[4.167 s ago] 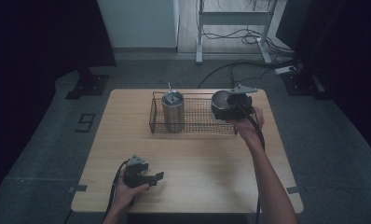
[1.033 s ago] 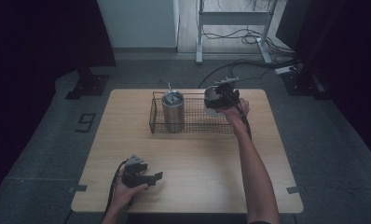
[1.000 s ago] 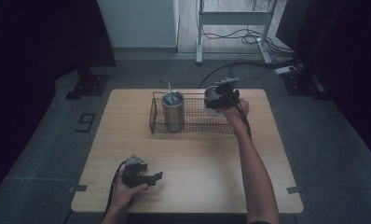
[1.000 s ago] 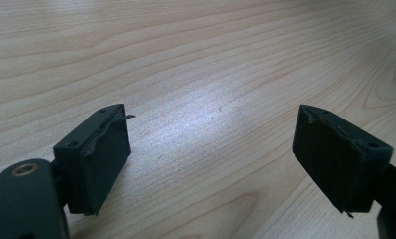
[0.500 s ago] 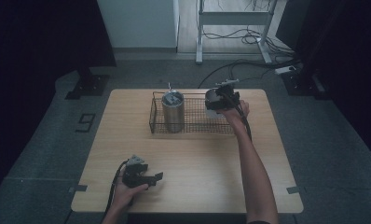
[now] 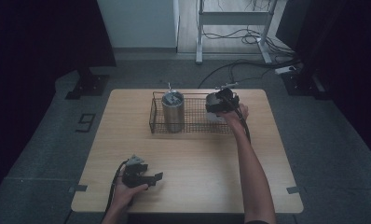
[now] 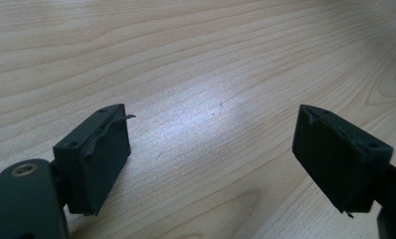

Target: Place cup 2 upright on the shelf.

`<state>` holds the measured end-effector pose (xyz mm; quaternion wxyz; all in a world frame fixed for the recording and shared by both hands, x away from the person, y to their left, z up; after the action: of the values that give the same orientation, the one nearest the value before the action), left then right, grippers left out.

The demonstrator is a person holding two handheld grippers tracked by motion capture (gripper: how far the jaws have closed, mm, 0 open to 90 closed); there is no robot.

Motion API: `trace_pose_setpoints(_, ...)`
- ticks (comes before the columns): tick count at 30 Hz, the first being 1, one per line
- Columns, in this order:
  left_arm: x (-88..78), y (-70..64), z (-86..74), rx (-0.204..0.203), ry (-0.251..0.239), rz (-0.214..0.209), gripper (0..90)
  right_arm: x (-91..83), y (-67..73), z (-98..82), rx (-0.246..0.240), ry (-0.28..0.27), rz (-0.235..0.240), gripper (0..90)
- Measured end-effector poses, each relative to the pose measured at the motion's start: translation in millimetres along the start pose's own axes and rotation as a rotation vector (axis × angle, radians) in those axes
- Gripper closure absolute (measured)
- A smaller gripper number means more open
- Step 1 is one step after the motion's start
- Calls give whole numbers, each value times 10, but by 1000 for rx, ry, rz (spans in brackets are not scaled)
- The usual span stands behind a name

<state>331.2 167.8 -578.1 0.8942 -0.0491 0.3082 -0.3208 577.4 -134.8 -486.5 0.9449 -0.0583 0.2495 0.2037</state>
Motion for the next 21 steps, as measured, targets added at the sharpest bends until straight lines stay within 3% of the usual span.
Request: trace_pose_setpoints(21, -6, 9, -2, 0, 3, -2, 152, 138, 44, -153, -28, 70, -8, 64)
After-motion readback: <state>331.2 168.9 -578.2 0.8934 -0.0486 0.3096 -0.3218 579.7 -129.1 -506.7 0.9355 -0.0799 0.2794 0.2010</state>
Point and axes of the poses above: each handheld gripper's, and its own axes: x roughly forward along the jaws, z roughly out of its top, y roughly to its left, the point moved 6 cm from there along x, roughly forward along the jaws, and after that the axes turned 12 degrees about -y, right-handed, at the moved point
